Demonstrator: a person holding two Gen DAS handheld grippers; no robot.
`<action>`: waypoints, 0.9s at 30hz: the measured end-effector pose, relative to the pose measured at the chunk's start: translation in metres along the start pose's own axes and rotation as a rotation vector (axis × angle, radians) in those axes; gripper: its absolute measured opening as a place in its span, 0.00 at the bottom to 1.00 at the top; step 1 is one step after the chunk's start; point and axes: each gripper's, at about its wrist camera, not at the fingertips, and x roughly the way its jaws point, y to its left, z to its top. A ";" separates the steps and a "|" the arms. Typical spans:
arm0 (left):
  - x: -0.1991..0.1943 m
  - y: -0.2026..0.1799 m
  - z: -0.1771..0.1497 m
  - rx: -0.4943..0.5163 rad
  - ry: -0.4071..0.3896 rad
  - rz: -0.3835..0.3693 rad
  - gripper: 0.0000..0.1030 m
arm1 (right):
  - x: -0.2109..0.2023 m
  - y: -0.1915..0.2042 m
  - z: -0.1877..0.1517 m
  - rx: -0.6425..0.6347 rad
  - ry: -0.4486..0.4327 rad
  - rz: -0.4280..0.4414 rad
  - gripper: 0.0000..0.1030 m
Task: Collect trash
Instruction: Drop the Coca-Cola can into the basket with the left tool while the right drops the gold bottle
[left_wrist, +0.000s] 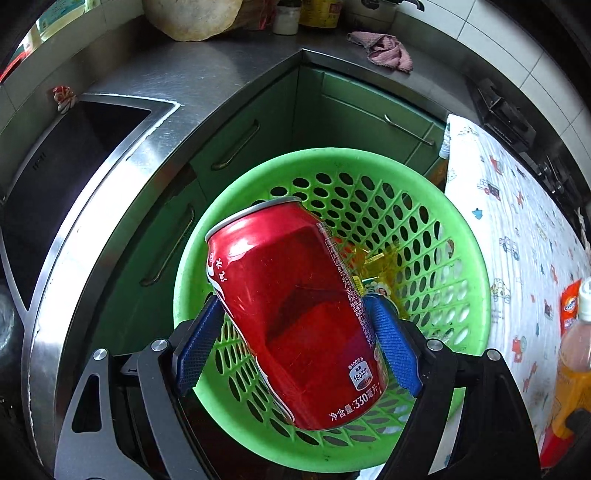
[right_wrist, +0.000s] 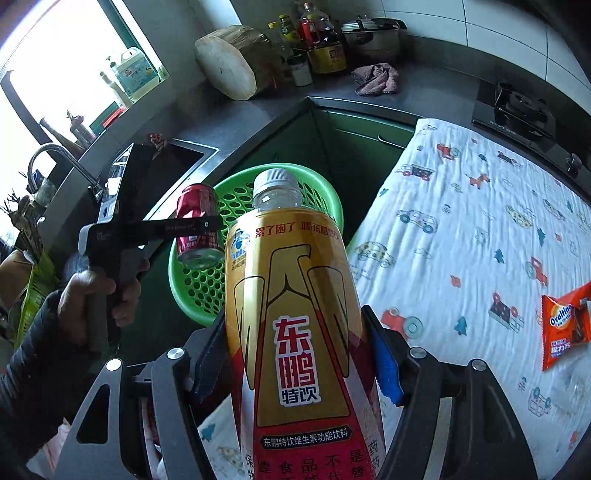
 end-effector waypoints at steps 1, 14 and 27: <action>0.000 0.004 -0.001 -0.005 0.002 -0.002 0.78 | 0.004 0.004 0.004 -0.001 0.000 0.003 0.64; -0.020 0.037 -0.022 -0.054 -0.028 -0.044 0.83 | 0.061 0.036 0.056 -0.014 0.014 -0.026 0.64; -0.034 0.054 -0.035 -0.066 -0.047 -0.049 0.84 | 0.085 0.059 0.072 -0.063 -0.015 -0.052 0.74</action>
